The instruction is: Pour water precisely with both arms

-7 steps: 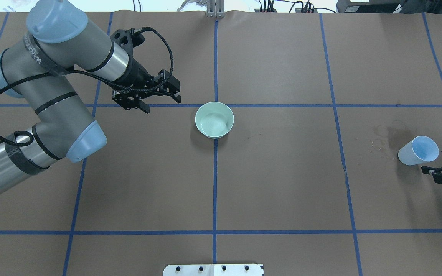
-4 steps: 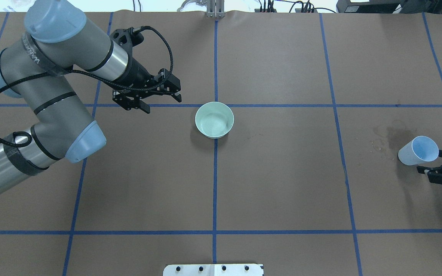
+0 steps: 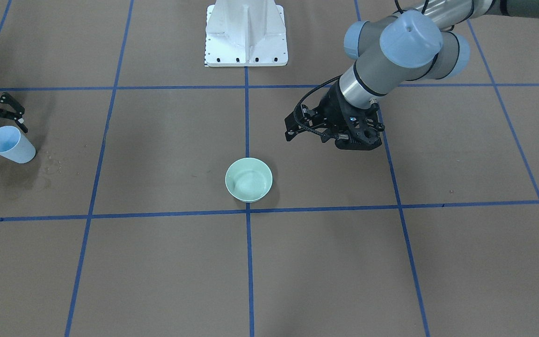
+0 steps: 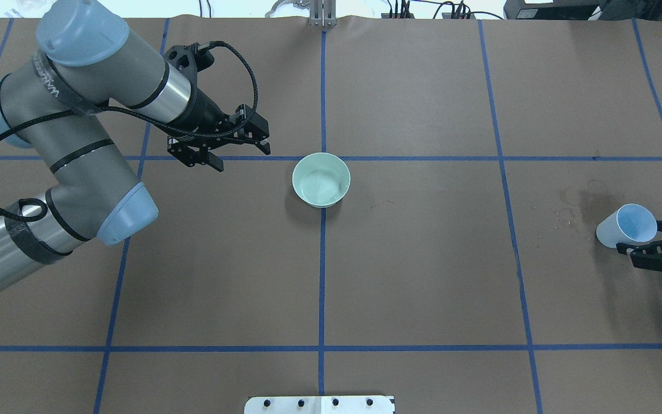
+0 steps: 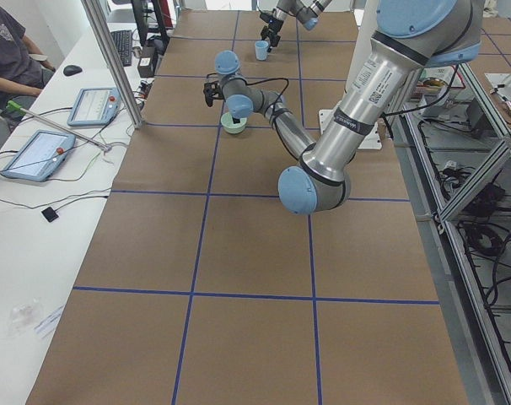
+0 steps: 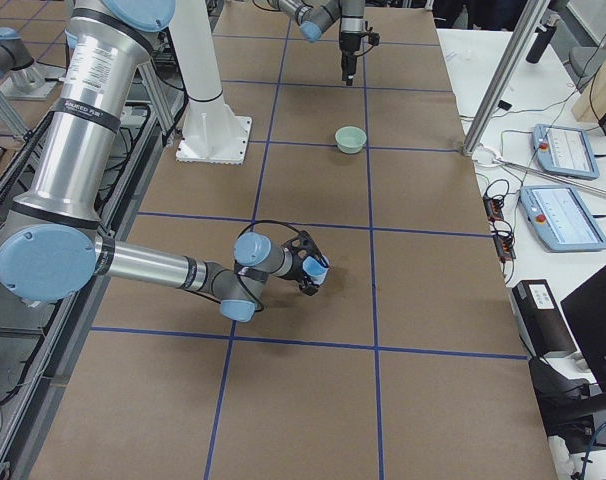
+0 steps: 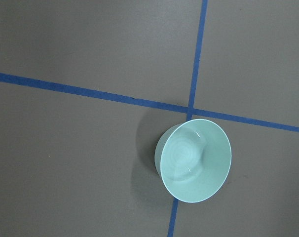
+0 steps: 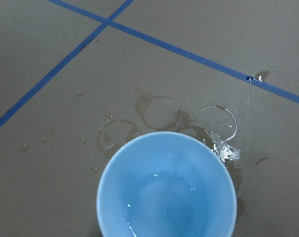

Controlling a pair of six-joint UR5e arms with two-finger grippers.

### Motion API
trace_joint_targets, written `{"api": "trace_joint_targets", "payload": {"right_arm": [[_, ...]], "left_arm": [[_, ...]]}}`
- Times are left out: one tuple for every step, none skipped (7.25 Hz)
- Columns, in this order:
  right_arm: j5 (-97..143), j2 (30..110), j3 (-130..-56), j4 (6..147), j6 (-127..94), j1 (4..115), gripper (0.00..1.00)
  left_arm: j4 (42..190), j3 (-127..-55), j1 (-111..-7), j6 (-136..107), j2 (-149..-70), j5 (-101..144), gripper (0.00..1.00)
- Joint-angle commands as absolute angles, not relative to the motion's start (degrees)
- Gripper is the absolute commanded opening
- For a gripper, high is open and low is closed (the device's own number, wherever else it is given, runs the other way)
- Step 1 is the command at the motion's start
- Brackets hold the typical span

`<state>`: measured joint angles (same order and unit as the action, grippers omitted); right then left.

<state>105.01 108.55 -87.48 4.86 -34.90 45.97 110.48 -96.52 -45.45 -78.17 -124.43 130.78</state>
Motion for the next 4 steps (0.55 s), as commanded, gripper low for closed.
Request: {"api": "trace_joint_targets", "payload": {"right_arm": [[103.36,108.28,-87.28,4.05,-35.24,45.53,0.99],[102.75,107.85,-85.01,0.21,-35.33,45.27,0.99],[102.40,106.45,-82.12,-3.48,-36.46,44.92,0.99],[102.39,105.65,-79.48,-6.65,-36.65,44.74,0.99]], "left_arm": [[110.48,-96.42,-45.35,-78.13,-124.37,130.78,1.00],[110.48,-96.42,-45.44,-78.13,-124.45,130.78,1.00],[110.48,-96.50,-45.44,-78.13,-124.37,130.78,1.00],[110.48,-96.59,-45.44,-78.13,-124.45,130.78,1.00]]}}
